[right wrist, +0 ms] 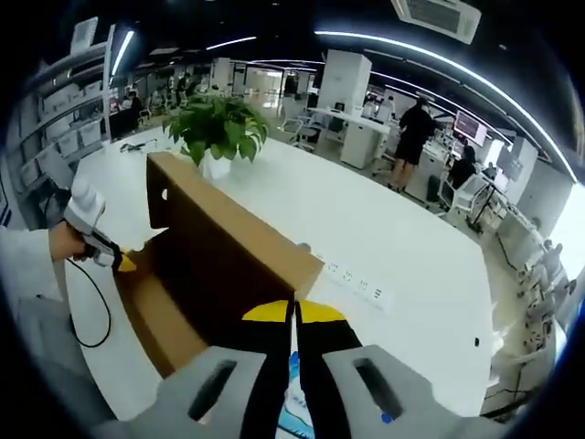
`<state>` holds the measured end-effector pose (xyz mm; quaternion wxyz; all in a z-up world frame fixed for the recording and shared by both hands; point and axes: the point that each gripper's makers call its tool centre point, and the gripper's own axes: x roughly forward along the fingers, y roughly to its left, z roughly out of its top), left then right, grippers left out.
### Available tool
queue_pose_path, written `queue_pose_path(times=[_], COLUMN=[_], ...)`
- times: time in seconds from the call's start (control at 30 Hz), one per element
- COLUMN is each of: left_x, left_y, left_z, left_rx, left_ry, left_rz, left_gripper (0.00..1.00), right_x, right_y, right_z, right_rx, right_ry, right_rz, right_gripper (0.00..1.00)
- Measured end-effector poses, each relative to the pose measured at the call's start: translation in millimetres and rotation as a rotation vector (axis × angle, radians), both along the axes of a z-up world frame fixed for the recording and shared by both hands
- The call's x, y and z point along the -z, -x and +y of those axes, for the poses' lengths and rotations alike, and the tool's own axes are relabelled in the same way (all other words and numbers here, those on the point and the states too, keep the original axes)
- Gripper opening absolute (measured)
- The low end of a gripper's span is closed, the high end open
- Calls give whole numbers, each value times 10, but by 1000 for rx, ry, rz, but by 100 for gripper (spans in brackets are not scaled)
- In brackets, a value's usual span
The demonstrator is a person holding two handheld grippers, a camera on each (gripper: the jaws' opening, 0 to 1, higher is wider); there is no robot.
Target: Operate the shoe box by opening the lid, removing the specified soft item, and placing it in the target area until the item is outside and the box remains undamaged.
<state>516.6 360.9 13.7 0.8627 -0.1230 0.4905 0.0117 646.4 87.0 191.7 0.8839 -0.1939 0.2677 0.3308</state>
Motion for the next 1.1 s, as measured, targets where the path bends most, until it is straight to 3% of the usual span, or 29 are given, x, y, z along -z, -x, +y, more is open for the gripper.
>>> queue_pose_path(times=[1.1], left_x=[-66], left_y=[117], left_z=[-56], left_rx=[1], left_ry=[89], left_rz=[-107], left_gripper=[9], right_x=[185], right_y=[632], right_z=[-88], right_rx=[17], right_ry=[-3], right_rz=[-61], right_gripper=[0])
